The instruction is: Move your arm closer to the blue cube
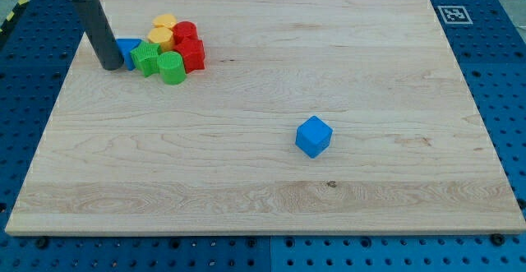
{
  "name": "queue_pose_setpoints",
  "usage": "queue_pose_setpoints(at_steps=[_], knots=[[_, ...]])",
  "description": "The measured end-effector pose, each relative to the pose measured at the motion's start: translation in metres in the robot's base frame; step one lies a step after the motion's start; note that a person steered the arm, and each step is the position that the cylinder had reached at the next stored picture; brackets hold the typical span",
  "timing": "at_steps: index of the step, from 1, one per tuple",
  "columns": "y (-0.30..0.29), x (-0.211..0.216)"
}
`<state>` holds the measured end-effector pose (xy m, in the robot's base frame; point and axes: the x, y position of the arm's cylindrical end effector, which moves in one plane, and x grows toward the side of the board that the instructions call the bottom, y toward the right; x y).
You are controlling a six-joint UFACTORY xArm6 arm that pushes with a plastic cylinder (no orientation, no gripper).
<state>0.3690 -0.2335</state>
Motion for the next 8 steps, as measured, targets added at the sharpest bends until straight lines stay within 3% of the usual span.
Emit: queue_pose_setpoints(at_steps=[3, 5, 7, 8], knots=[[0.002, -0.009], [-0.008, 0.071], [-0.008, 0.079], [0.006, 0.118]])
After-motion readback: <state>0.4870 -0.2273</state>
